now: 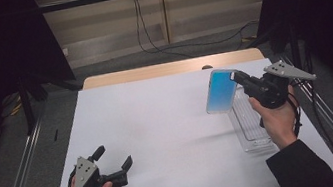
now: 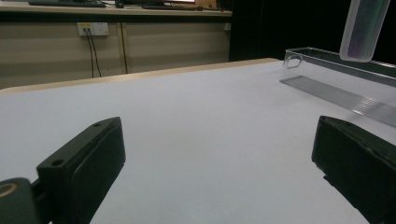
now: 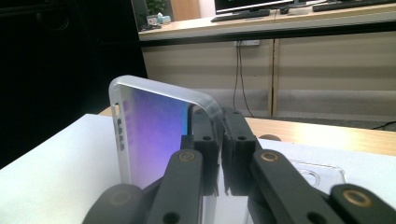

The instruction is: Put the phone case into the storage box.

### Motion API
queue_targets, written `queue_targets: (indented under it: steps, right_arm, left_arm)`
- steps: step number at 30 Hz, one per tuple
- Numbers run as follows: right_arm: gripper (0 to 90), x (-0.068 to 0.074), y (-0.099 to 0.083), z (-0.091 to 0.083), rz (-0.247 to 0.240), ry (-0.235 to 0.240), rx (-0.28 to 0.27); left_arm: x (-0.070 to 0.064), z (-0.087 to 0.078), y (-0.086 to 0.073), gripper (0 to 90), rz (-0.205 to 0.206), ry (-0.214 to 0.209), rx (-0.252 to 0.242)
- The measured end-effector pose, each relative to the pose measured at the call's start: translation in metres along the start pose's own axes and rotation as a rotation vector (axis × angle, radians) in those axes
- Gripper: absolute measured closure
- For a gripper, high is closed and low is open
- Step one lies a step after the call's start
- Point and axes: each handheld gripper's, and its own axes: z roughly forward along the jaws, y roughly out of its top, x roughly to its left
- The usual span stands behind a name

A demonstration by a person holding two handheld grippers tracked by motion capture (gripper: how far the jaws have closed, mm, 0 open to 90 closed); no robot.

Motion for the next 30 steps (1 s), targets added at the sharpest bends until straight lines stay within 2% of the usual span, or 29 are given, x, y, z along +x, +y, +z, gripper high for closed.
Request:
queue_targets:
  steps: [2,7,14,26,30]
  right_arm:
    - [85.5,-0.003,0.001,0.0,-0.004,-0.008,-0.001]
    - [85.5,-0.011,0.005,-0.003,-0.012,-0.025,-0.011]
    - [85.5,-0.026,0.011,-0.005,-0.028,-0.076,-0.021]
    - [85.5,-0.044,0.012,0.002,-0.04,-0.128,-0.019]
    - [85.4,-0.05,0.011,0.005,-0.043,-0.143,-0.023]
  left_arm:
    - [-0.001,0.0,0.0,2.7,-0.012,-0.001,-0.004]
    - [0.0,0.0,0.0,2.7,-0.007,0.003,-0.008]
    - [0.002,0.0,0.0,2.7,-0.005,0.003,-0.007]
    - [0.003,0.0,0.0,2.7,0.0,0.003,-0.005]
    - [0.003,0.001,0.0,2.7,-0.011,0.006,-0.009]
